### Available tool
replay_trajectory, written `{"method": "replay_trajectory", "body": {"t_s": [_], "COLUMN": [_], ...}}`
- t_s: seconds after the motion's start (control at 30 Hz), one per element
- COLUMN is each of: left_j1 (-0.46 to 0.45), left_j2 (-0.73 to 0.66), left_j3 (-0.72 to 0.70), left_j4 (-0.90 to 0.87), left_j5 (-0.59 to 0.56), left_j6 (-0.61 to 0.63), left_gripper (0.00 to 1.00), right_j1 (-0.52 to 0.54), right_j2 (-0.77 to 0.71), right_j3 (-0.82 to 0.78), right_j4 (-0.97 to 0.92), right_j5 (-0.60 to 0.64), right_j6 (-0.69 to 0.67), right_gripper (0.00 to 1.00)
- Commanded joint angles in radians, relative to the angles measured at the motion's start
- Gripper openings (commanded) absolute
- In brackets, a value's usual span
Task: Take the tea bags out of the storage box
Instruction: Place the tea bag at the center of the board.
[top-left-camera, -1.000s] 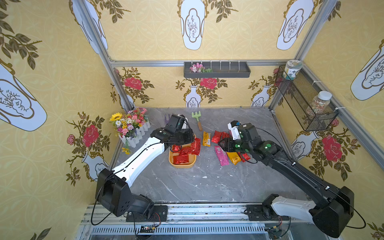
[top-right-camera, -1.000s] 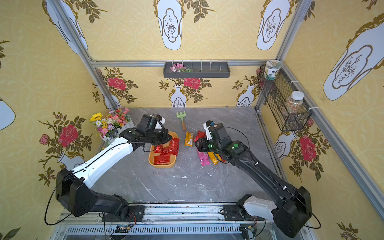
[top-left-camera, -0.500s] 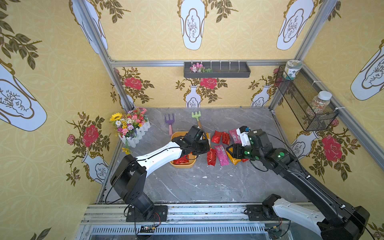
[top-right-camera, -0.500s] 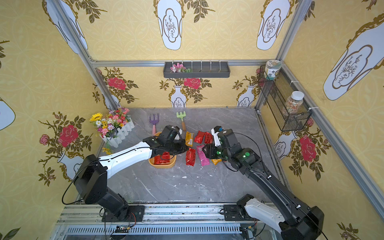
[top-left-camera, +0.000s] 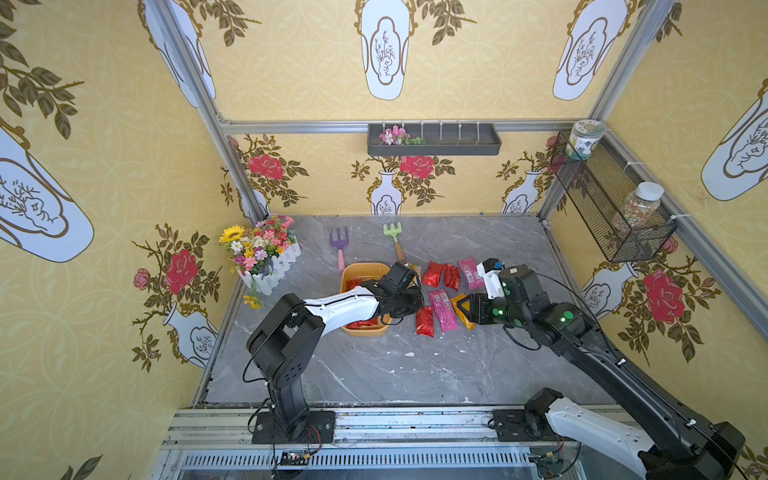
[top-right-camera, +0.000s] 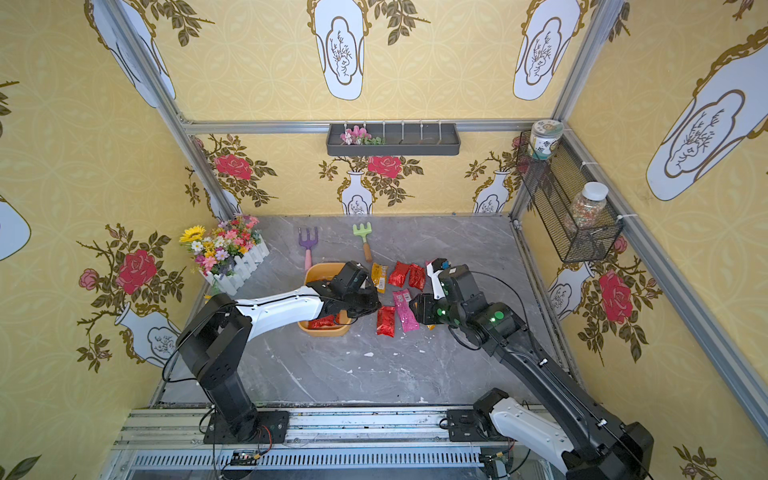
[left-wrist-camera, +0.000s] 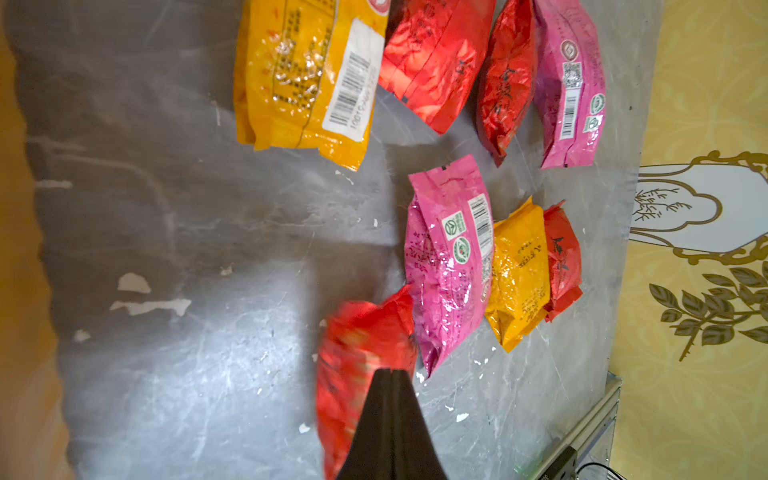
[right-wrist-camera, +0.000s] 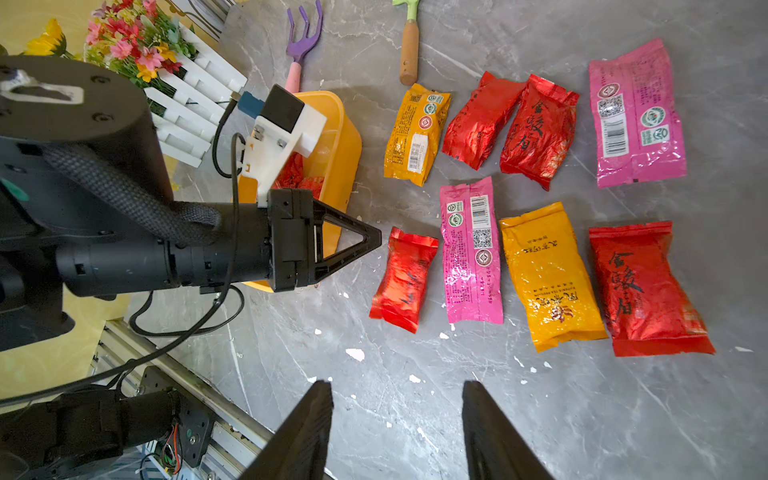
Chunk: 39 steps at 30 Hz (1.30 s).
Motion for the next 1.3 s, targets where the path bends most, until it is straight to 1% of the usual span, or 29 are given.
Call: {"method": "replay_trajectory", "body": {"t_s": [0.0, 0.03, 0.2, 0.33, 0.43, 0.53, 0.6, 0.63, 0.7, 0.77, 0.87, 1.03, 1.1, 1.2, 1.23, 1.27], "left_j1": [0.002, 0.001, 0.001, 0.001, 0.001, 0.001, 0.003, 0.01, 0.032, 0.072, 0.139, 0.238, 0.265, 0.306, 0.307, 0.343], "left_j2": [0.01, 0.011, 0.003, -0.048, -0.113, -0.194, -0.247, -0.275, -0.326, -0.385, -0.473, -0.617, -0.667, -0.735, -0.754, -0.768], "left_j3": [0.009, 0.012, 0.05, 0.072, 0.094, 0.104, 0.107, 0.106, 0.094, 0.061, -0.009, -0.146, -0.192, -0.258, -0.278, -0.295], "left_j4": [0.002, -0.007, -0.072, -0.094, -0.125, -0.168, -0.204, -0.223, -0.248, -0.262, -0.265, -0.249, -0.25, -0.249, -0.245, -0.248], "left_j5": [-0.026, -0.031, -0.061, -0.07, -0.088, -0.13, -0.172, -0.189, -0.205, -0.205, -0.2, -0.181, -0.185, -0.186, -0.181, -0.176], "left_j6": [0.0, 0.001, 0.023, 0.042, 0.054, 0.066, 0.066, 0.092, 0.101, 0.101, 0.095, 0.075, 0.075, 0.039, 0.035, 0.031], "left_gripper": [0.0, 0.0, 0.28, 0.41, 0.45, 0.51, 0.56, 0.58, 0.62, 0.64, 0.67, 0.71, 0.74, 0.78, 0.79, 0.79], "right_j1": [0.0, 0.0, 0.0, 0.0, 0.001, 0.012, 0.036, 0.058, 0.11, 0.171, 0.228, 0.269, 0.278, 0.291, 0.297, 0.301], "right_j2": [0.004, 0.004, 0.008, 0.024, 0.049, 0.088, 0.123, 0.148, 0.203, 0.278, 0.388, 0.552, 0.617, 0.713, 0.746, 0.775], "right_j3": [-0.006, -0.007, -0.006, 0.015, 0.039, 0.067, 0.093, 0.111, 0.148, 0.198, 0.267, 0.362, 0.403, 0.468, 0.492, 0.511], "right_j4": [0.009, 0.011, 0.015, 0.015, 0.021, 0.052, 0.072, 0.082, 0.101, 0.116, 0.149, 0.212, 0.227, 0.251, 0.26, 0.266], "right_j5": [0.006, 0.004, 0.004, 0.001, -0.001, -0.024, -0.023, -0.013, 0.014, 0.045, 0.055, 0.041, 0.022, -0.003, -0.01, -0.018], "right_j6": [0.003, 0.004, 0.007, 0.007, 0.006, 0.019, 0.025, 0.028, 0.03, 0.032, 0.034, 0.035, 0.036, 0.035, 0.035, 0.037], "right_gripper": [0.55, 0.55, 0.55, 0.55, 0.55, 0.55, 0.56, 0.56, 0.56, 0.56, 0.55, 0.56, 0.56, 0.57, 0.58, 0.59]}}
